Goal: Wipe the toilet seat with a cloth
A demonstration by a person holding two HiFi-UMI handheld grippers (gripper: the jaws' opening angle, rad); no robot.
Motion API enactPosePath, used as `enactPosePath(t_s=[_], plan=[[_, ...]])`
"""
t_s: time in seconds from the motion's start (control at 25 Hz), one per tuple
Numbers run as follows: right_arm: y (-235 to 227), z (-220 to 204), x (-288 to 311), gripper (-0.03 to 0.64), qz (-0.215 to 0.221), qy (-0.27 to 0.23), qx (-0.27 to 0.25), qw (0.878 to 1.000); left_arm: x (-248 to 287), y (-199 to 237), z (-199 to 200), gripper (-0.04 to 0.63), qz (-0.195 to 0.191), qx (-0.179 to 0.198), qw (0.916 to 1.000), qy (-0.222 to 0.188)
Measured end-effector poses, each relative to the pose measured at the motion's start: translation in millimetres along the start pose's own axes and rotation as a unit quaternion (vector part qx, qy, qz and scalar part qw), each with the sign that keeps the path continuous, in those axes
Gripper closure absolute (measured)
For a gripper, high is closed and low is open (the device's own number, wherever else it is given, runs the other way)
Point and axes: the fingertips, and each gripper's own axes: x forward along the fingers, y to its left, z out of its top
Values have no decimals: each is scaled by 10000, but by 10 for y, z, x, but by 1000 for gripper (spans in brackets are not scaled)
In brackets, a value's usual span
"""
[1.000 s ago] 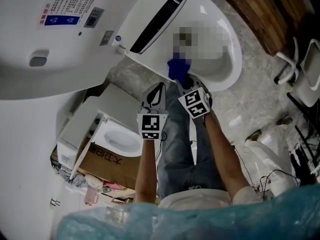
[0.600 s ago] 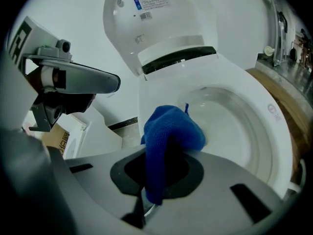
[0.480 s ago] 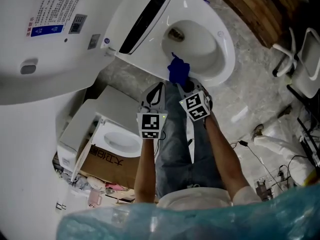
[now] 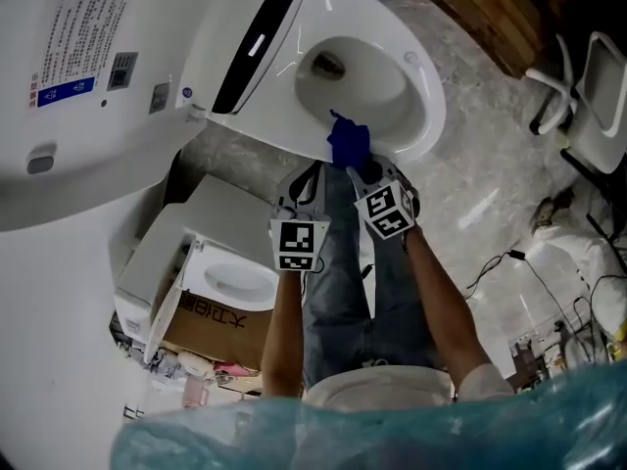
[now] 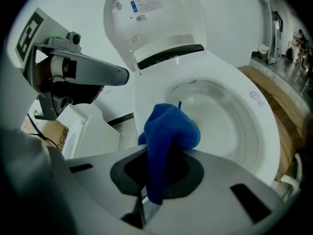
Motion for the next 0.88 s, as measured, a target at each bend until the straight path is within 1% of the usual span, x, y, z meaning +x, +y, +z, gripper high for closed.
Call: enactPosePath(t_s=[0.4,0.64,0.88], plan=[[-256,-339,-207,598,-202,203,85,9996,153,-189,74,584,-238,204,9995,90],[-395,-506,-322,598,-315,260,132,9991,263,-395,136,584,-475,410,9979,161],[-569,-662,-448,598,-500,293,363,9977,376,-612,181,584,-720,585,9954,257]])
